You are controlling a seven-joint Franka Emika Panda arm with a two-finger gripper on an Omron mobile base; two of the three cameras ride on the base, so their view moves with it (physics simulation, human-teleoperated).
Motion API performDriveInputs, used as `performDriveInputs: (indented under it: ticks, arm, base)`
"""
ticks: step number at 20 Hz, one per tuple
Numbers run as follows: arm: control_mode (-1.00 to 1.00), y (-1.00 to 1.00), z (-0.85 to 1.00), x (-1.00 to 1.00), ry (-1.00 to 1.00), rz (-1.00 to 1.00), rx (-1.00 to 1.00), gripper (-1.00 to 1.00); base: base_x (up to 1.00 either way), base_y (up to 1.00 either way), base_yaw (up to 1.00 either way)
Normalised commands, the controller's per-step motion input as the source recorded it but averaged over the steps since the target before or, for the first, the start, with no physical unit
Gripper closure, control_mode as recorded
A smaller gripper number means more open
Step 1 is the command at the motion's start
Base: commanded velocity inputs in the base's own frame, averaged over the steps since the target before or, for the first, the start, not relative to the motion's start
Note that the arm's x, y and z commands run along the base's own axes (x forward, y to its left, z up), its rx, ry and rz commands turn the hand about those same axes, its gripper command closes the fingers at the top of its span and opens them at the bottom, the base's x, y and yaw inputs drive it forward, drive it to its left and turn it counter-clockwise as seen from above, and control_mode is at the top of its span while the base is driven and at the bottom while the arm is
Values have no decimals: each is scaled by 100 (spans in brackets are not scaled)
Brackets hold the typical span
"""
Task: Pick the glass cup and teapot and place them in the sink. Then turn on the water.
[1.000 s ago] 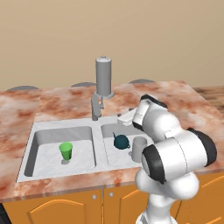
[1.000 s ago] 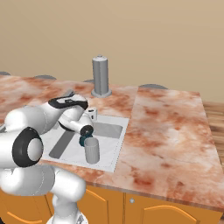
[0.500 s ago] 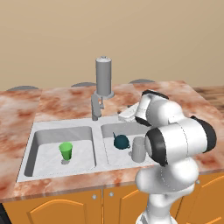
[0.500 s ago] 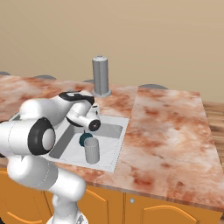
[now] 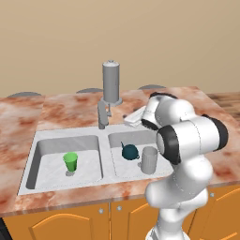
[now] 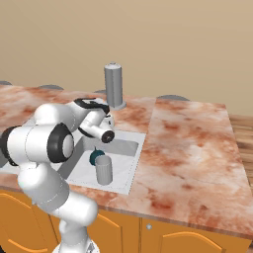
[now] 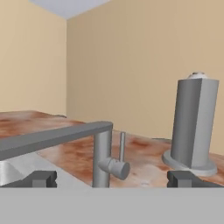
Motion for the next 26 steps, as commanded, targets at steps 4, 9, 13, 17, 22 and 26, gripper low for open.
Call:
performDriveInputs:
  ticks: [4,9,13,17,22,26]
  arm:
    - [-100,0,0,36,-3,0,0,-100]
    - [-100,1,0,10,-5,0,0,-100]
    - [-100,8,0,0,-9,0,0,-100]
    - [-100,18,0,0,-13,0,0,-100]
    - [-100,21,0,6,-11,1,0,-100]
    - [-100,6,0,8,-1,1,0,-100]
  base:
    - [0,0,0]
    - [0,0,0]
    - [0,0,0]
    - [0,0,0]
    - [0,0,0]
    - [0,0,0]
